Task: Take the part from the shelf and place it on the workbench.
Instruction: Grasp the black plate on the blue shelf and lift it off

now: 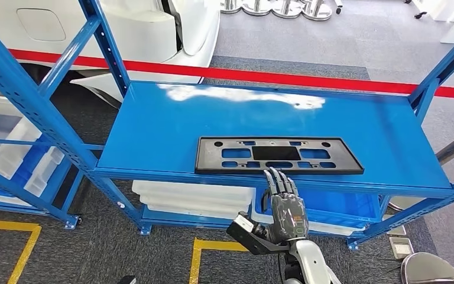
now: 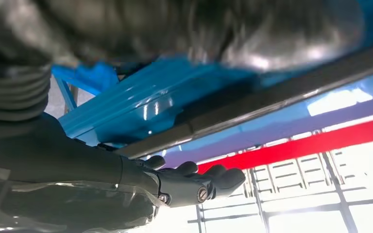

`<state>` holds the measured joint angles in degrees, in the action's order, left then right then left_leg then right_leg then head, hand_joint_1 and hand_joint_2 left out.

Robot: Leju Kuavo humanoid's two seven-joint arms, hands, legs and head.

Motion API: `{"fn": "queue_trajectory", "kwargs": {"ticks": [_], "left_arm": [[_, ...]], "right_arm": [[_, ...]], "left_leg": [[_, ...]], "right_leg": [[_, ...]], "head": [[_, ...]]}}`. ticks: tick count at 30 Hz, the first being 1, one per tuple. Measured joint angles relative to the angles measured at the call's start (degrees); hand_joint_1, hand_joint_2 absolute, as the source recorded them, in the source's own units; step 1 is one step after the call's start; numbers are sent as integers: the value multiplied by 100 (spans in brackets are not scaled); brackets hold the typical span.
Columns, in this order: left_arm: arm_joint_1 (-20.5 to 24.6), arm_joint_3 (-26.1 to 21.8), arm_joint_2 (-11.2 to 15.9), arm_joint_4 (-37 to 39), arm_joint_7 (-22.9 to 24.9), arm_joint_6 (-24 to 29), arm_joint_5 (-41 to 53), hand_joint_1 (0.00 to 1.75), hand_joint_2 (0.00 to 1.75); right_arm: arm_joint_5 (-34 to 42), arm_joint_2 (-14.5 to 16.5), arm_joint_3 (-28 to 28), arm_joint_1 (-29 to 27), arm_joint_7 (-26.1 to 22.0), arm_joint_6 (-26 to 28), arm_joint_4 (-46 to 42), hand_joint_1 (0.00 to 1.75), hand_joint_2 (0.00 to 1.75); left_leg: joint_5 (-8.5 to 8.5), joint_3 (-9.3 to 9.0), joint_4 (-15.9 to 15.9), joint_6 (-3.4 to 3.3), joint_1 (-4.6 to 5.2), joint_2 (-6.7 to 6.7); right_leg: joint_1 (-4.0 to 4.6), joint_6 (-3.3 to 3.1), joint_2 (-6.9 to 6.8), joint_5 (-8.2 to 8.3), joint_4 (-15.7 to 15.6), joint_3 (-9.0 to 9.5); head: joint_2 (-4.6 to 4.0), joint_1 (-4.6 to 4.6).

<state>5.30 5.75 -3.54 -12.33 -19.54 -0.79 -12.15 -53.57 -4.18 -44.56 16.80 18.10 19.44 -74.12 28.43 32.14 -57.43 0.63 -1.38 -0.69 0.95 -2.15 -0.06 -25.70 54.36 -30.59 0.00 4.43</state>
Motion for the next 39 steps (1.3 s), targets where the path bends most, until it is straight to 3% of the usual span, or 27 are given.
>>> {"fn": "queue_trajectory", "kwargs": {"ticks": [2,4,5,6,7,9,10,12,15,17,19,20,21,22,24,26,28,31,33,35,36,37,39], "left_arm": [[6,0,5,0,4,-3,-14,0,0],[0,0,31,0,8,-49,-27,0,0],[-9,1,51,0,5,-86,-38,0,0],[-18,1,72,0,2,-131,-49,0,0],[-23,2,91,0,-1,-177,-62,0,0],[-15,2,120,0,-1,-272,-89,0,0],[-6,3,128,0,2,-316,-104,0,0],[6,4,136,0,7,-391,-128,0,0],[-4,5,132,0,10,-455,-170,0,0],[-5,5,99,0,17,-481,-198,0,0],[-6,4,49,0,30,-493,-225,0,0],[-9,4,32,0,34,-496,-236,0,0],[-11,4,18,0,38,-497,-245,0,0],[-11,4,9,0,39,-499,-252,0,0],[-7,4,4,0,42,-504,-272,0,0],[-4,4,-4,0,42,-511,-293,0,0],[-7,4,-20,0,38,-516,-305,0,0],[-5,4,-26,0,30,-518,-313,0,0],[-1,4,-18,0,32,-518,-317,0,0],[-7,4,16,0,40,-518,-325,0,0],[-15,4,40,1,42,-518,-328,0,0],[-23,4,61,1,43,-519,-333,0,0],[-27,4,93,2,42,-520,-337,0,0]], "right_arm": [[-50,21,4,8,16,42,15,0,175],[-86,32,6,4,33,54,43,0,175],[-98,34,7,-2,37,54,61,0,175],[-109,35,7,-7,38,54,80,0,175],[-121,36,8,-8,42,54,98,0,175],[-152,40,13,-4,62,54,132,0,175],[-171,41,22,1,83,49,144,0,175],[-208,40,48,12,145,33,160,0,175],[-248,13,100,11,276,-34,168,0,175],[-260,-23,152,6,345,-67,169,0,175],[-263,-63,202,-13,402,-78,176,0,175],[-263,-84,217,-30,422,-81,184,0,175],[-262,-104,229,-50,436,-81,192,0,175],[-257,-122,243,-65,448,-81,199,0,175],[-236,-151,285,-77,478,-76,205,0,175],[-217,-180,338,-74,505,-69,207,0,175],[-207,-205,368,-83,516,-64,207,0,175],[-190,-239,404,-107,526,-63,204,0,175],[-185,-247,422,-110,528,-62,209,0,175],[-186,-250,425,-129,528,-62,222,0,175],[-191,-250,425,-145,528,-62,228,0,175],[-196,-251,426,-155,528,-62,232,0,175],[-208,-251,429,-161,529,-62,234,0,175]], "left_leg": [[257,170,-375,34,7,5],[590,503,-1073,57,8,6],[659,623,-1327,71,7,7],[621,657,-1398,86,6,9],[482,584,-1253,101,2,15],[135,227,-558,126,-9,35],[33,78,-256,106,-11,33],[17,-24,-29,22,1,15],[-12,-15,-22,-97,-4,11],[-28,-13,-15,-144,-28,16],[-28,-6,-15,-167,-28,16],[-25,-4,-15,-172,-27,16],[-22,-6,-15,-174,-25,14],[-18,-12,-15,-175,-19,9],[-8,-35,-9,-173,-9,-2],[0,-41,3,-145,-6,-7],[-4,-38,33,-86,-24,-5],[55,-72,39,8,-21,8],[329,149,-427,38,-11,17],[615,545,-1159,60,-10,20],[633,674,-1368,75,-11,24],[546,706,-1376,90,-12,29],[135,468,-801,118,-20,45]], "right_leg": [[-36,25,-16,72,-170,78],[-32,16,-22,82,-185,82],[-31,15,-23,75,-170,75],[-32,18,-22,65,-148,69],[-37,28,-19,49,-119,62],[-49,75,-11,-5,-27,42],[-44,108,-7,-40,41,19],[-28,164,-3,-81,129,-24],[-38,220,0,-131,207,-60],[-61,288,2,-384,630,-246],[-94,349,0,-754,1450,-634],[-106,362,-1,-858,1786,-806],[-110,358,-1,-850,1925,-892],[-108,336,0,-728,1820,-865],[-83,228,2,-288,1056,-539],[-28,95,-4,-19,349,-218],[16,35,-8,-1,147,-136],[-9,41,-17,80,-110,3],[-39,49,-26,135,-265,99],[-41,35,-26,127,-275,109],[-42,35,-23,112,-260,110],[-47,41,-18,90,-236,110],[-67,78,-6,18,-140,110]], "head": [[0,16],[0,29],[0,33],[0,36],[0,36],[0,38],[0,36],[0,22],[0,8],[0,-15],[0,-35],[0,-35],[0,-35],[0,-35],[0,-35],[0,-35],[0,-43],[-1,-46],[-1,-34],[0,-33],[0,-34],[0,-34],[0,-32]]}}
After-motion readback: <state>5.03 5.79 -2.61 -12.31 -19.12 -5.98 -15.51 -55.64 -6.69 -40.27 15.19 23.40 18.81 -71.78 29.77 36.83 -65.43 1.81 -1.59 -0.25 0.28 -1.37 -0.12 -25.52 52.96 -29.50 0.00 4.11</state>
